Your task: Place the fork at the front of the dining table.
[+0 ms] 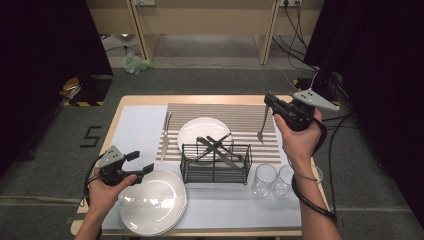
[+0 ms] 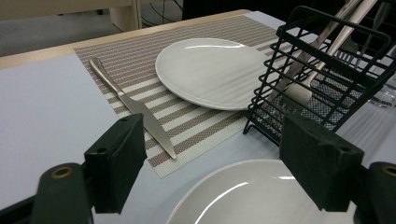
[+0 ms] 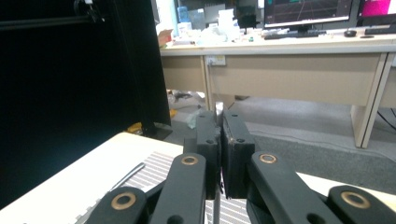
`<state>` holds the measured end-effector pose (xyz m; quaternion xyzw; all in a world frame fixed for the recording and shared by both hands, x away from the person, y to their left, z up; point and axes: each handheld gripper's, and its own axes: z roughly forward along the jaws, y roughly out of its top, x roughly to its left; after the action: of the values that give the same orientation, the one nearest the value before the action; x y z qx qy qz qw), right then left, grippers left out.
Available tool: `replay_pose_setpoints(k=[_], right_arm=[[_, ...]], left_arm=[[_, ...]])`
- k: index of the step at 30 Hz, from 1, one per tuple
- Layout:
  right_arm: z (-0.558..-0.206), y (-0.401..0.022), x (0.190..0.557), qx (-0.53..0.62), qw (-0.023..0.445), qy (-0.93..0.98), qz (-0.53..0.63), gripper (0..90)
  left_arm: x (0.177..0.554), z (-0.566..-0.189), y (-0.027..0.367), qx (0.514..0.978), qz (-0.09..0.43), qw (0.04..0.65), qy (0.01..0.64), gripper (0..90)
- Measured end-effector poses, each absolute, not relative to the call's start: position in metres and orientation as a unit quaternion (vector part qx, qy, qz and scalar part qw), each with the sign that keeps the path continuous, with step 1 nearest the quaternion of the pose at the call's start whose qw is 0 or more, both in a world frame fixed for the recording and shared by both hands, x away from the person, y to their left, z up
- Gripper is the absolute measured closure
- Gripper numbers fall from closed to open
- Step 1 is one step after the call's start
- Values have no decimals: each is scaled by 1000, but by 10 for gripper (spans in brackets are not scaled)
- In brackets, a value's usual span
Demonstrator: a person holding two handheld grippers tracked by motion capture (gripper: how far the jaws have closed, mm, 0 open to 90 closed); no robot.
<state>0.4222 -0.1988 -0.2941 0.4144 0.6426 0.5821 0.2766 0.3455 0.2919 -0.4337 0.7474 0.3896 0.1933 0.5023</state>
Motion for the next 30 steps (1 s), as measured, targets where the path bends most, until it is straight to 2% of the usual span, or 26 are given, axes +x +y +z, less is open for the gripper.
replay_pose_setpoints(k=[9, 30], right_arm=[[-300, -197, 436, 437, 270, 662, 546, 869], [-316, -194, 460, 477, 223, 703, 479, 869]], left_arm=[[346, -433, 294, 746, 193, 504, 391, 224], [346, -435, 295, 744, 191, 504, 394, 225]])
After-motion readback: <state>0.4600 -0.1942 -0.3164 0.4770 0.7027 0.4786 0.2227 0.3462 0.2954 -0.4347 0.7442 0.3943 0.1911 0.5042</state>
